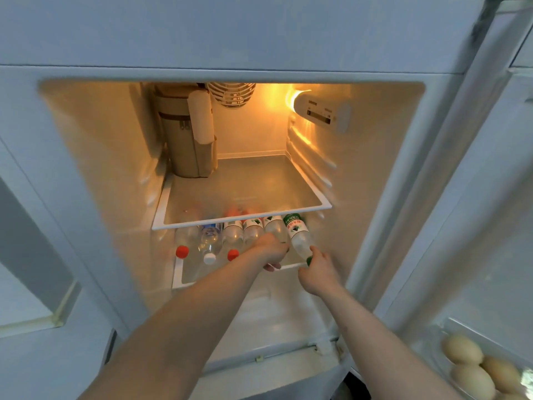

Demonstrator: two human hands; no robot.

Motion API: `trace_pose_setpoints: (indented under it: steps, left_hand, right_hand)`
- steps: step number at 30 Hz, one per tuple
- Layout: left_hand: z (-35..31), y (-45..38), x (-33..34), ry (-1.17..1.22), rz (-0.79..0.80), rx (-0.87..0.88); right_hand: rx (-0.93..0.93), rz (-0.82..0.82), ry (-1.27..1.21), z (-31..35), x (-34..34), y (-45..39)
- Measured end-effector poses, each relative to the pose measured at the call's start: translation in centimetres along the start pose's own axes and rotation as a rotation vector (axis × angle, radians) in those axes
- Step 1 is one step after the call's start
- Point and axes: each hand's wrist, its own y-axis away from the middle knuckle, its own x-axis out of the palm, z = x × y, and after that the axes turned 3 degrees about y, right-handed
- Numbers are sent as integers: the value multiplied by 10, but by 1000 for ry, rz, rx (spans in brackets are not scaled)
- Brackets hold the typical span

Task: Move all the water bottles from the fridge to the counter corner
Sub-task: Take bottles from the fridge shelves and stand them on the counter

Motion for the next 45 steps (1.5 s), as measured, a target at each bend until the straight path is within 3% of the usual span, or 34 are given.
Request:
trace_pose_setpoints:
  steps: [6, 15, 22, 33, 45]
  left_hand:
    - [0, -41, 14, 115, 8, -145]
    - [4, -64, 33, 278, -50, -198]
    - [15, -28, 28, 142, -53, -182]
    - [32, 33, 39, 42, -357, -59]
    - [42, 102, 26, -61, -689, 133]
  right_hand:
    - [51, -20, 55, -1, 5, -29]
    - [46, -16, 93, -10, 12, -43]
    - [-23, -30, 89, -12, 21, -30]
    - [-156, -103, 4, -24, 29, 2]
    - [-237, -120, -7, 7, -5, 27]
